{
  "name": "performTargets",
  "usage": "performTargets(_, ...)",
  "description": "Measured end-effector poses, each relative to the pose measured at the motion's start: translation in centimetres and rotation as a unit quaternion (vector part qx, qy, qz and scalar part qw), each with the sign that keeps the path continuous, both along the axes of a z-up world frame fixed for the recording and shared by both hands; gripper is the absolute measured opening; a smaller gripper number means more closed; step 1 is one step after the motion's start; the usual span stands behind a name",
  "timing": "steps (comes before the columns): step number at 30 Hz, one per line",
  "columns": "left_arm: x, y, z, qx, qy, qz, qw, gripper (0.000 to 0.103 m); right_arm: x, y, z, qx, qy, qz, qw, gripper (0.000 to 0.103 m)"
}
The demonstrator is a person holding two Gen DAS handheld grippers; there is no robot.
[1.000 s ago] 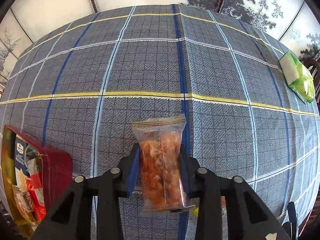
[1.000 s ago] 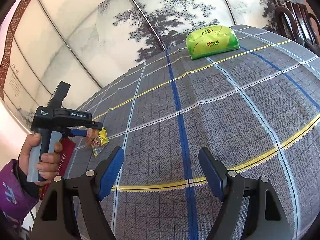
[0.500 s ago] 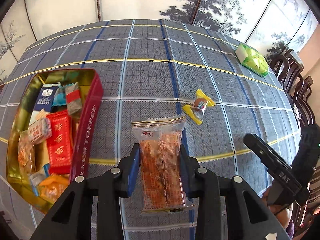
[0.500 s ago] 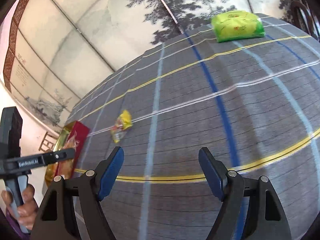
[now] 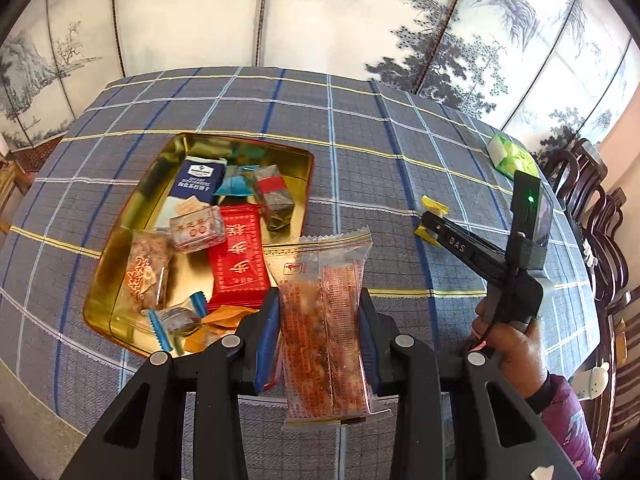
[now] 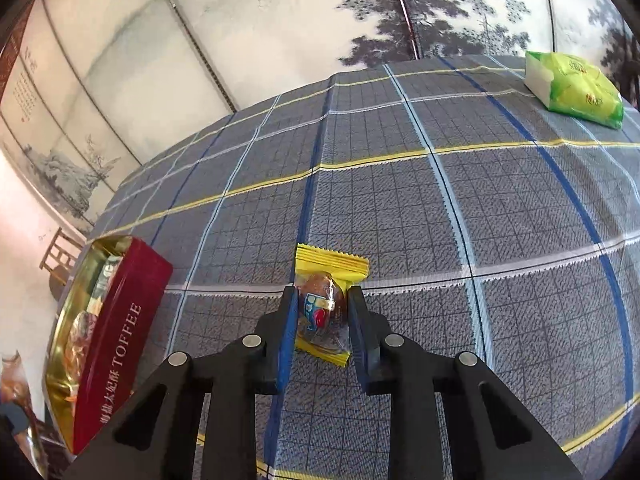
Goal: Organize snacks
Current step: 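Carry the orange-snack bag toward the tin while the right gripper grasps the yellow-wrapped candy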
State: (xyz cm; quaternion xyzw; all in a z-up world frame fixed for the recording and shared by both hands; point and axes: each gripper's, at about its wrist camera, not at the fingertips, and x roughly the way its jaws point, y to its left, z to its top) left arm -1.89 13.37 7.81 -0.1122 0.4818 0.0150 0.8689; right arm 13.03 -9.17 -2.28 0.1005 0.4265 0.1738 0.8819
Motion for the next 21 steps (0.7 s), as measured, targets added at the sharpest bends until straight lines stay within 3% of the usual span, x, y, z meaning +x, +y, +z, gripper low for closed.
performTargets(5, -1.0, 2.7, 0.6, 0.003, -0.011, 0.022, 0.9997, 0.032, -2.8, -1.6, 1.1, -0.014, -0.026, 0.039, 0.999, 0.025)
performTargets(13, -2.4, 6.4, 1.7, 0.027, -0.034, 0.06, 0.9973, 0.032, -7.2, -8.4, 0.6, -0.019, -0.033, -0.026, 0.999, 0.025)
performTargets(21, -2.4, 7.6, 1.9, 0.038, -0.046, 0.061, 0.9963, 0.032, -6.9, -9.5, 0.0, -0.007, -0.016, -0.041, 0.999, 0.025)
